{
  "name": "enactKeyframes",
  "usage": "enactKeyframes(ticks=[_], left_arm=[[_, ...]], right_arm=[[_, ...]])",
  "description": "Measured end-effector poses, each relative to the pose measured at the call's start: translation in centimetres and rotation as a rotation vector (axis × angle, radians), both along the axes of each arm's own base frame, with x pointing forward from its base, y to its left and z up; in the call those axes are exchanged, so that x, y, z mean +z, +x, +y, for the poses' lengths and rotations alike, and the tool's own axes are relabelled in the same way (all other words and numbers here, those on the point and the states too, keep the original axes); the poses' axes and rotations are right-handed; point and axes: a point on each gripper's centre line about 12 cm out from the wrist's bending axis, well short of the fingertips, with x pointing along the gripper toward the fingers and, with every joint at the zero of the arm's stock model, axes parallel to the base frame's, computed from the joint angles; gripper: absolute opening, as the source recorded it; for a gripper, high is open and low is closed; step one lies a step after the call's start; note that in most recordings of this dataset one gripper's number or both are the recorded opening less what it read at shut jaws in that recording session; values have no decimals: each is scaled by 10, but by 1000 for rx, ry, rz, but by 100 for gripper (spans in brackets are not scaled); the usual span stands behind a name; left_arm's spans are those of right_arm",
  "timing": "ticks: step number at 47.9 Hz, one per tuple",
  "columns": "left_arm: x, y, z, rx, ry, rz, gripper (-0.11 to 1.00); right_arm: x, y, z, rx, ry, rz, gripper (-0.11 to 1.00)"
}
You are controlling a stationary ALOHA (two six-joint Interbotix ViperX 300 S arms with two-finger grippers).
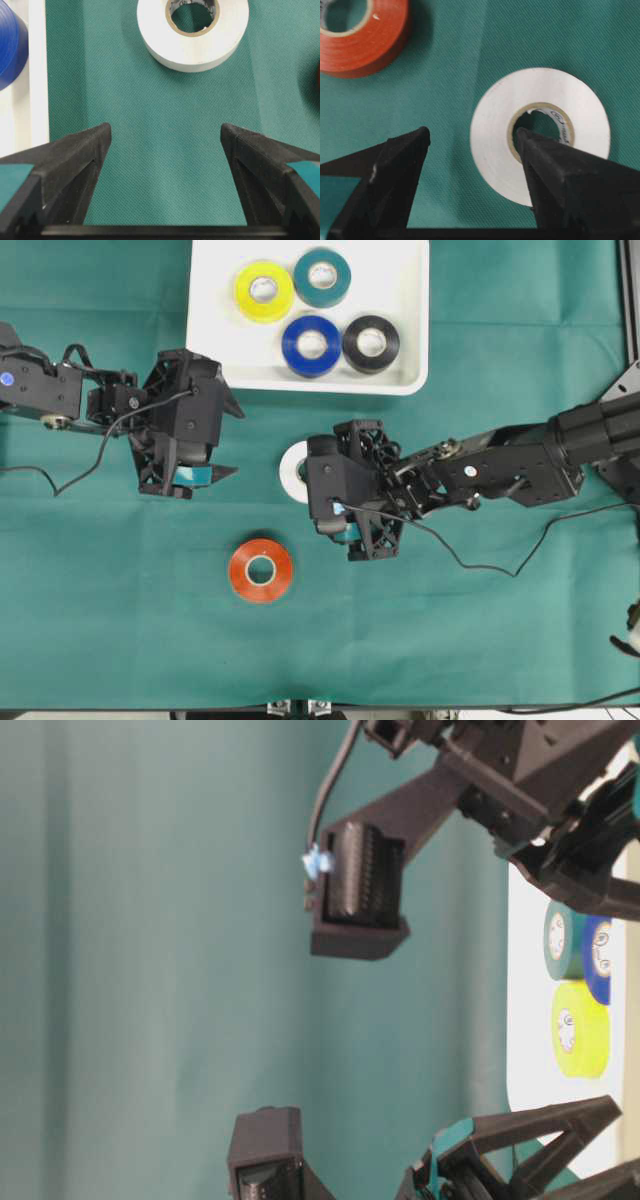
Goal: Put the tape alternately from left to right into the white case.
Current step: 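Lower the right gripper onto the white tape roll and grasp it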
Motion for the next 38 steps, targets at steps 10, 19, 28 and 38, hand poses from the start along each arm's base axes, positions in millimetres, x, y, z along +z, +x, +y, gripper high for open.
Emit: enactKeyframes(ticks=[10, 19, 28, 38], left_arm=[[0, 0, 1, 2, 0, 2, 72], [0, 0, 1, 2, 0, 2, 73], [0, 0, 1, 0, 1, 2, 72], [-1, -1, 0, 0, 0, 3, 72]], right_arm=[[0, 1, -8, -25, -18, 20, 76], [-8, 3, -9, -28, -23, 36, 76], [-12, 8, -14, -40, -24, 42, 76], [-15, 9, -15, -44, -26, 48, 76]])
